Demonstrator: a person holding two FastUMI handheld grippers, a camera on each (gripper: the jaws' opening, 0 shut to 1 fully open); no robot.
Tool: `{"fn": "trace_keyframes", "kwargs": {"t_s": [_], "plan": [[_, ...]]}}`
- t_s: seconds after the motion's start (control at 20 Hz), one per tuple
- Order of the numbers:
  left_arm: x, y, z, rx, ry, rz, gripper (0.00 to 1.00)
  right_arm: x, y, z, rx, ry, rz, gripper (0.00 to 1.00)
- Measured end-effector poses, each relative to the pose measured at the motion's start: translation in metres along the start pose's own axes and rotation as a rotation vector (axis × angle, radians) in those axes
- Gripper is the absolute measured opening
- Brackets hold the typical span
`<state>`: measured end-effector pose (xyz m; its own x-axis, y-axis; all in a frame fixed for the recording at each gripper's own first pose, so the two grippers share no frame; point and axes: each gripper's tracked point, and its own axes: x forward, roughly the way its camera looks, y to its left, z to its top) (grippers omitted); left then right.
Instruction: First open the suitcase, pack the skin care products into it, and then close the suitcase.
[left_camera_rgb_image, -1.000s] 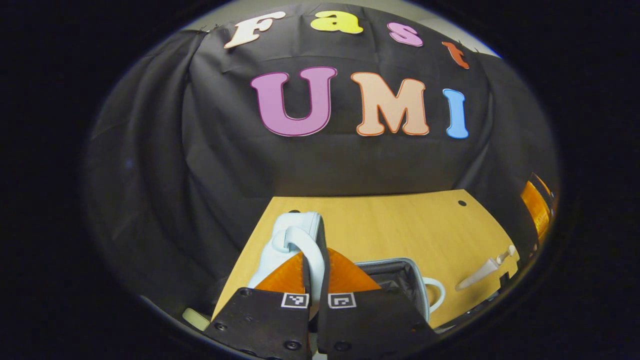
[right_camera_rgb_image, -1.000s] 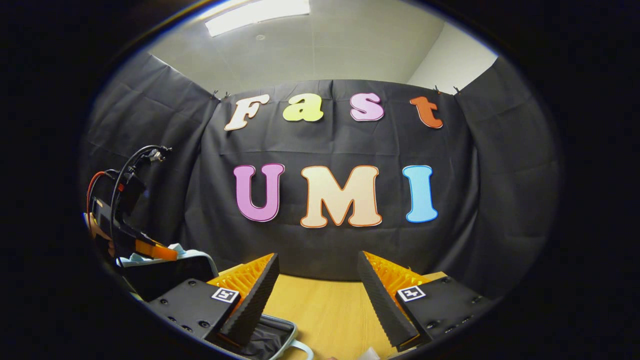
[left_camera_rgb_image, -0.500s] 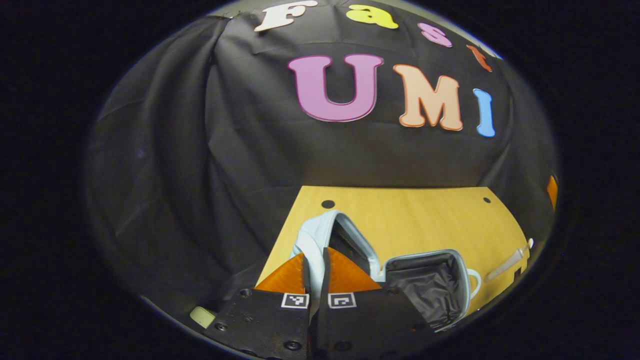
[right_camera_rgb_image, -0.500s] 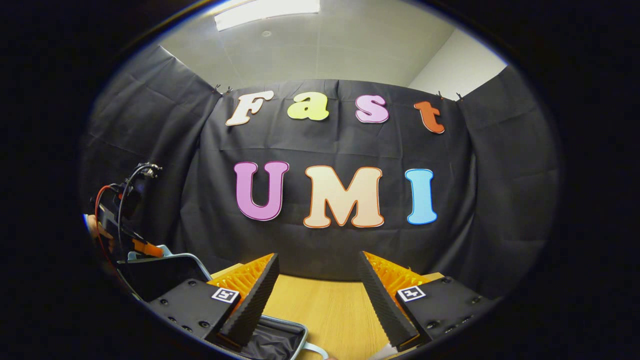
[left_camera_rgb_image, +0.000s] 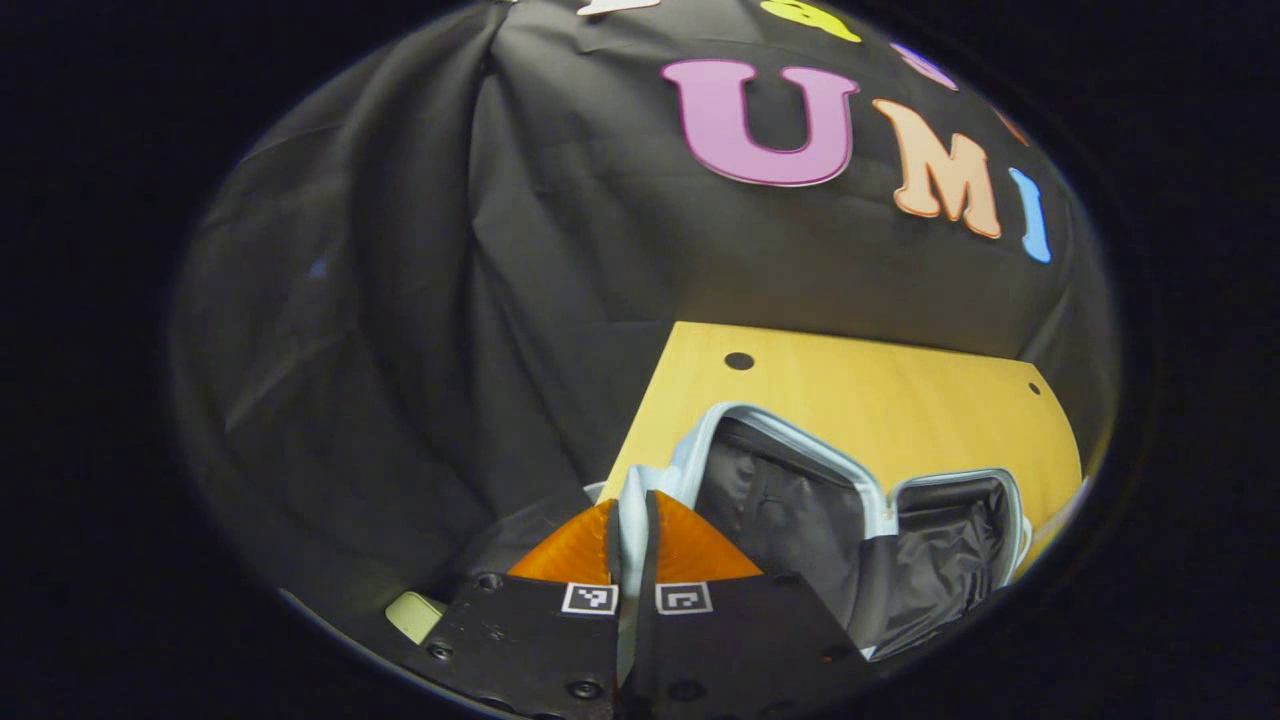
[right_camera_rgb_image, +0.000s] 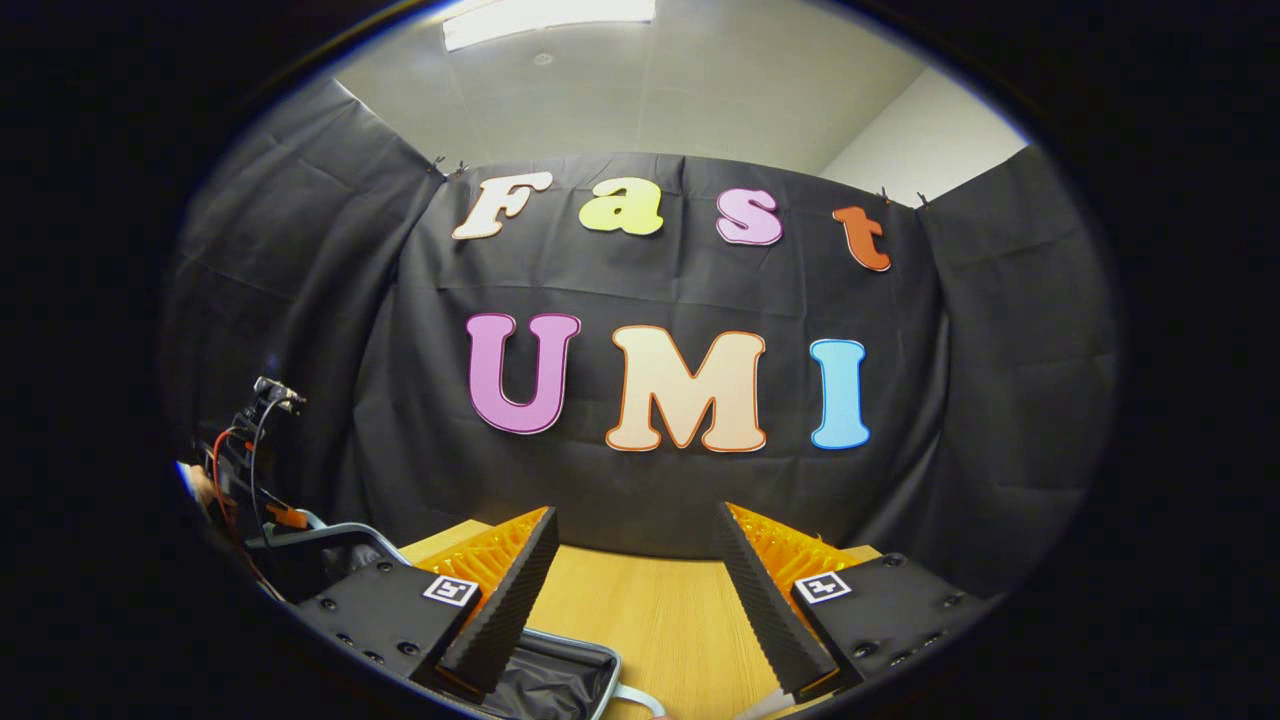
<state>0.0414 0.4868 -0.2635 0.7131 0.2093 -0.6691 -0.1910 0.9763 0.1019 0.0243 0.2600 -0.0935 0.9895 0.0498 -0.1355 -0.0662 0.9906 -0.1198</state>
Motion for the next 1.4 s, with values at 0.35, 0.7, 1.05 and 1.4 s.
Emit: {"fn": "trace_keyframes", "kwargs": {"t_s": [0.35,0.7,1.05,1.4], "plan": [[0.035,0.018,-0.059,-0.029,0.132,0.007,0.00,0.001,0.008,-0.006,-0.043,0.022,-0.001,1.00],[0.036,0.045,-0.052,0.007,0.081,0.123,0.44,0.001,0.001,-0.008,-0.047,0.031,-0.005,0.98],[-0.025,0.004,0.030,0.047,-0.186,0.157,0.95,0.005,-0.028,-0.008,-0.029,0.028,-0.018,0.99],[-0.101,-0.102,0.101,0.010,-0.382,0.043,0.95,0.003,-0.087,-0.003,-0.028,0.002,-0.010,0.98]]}}
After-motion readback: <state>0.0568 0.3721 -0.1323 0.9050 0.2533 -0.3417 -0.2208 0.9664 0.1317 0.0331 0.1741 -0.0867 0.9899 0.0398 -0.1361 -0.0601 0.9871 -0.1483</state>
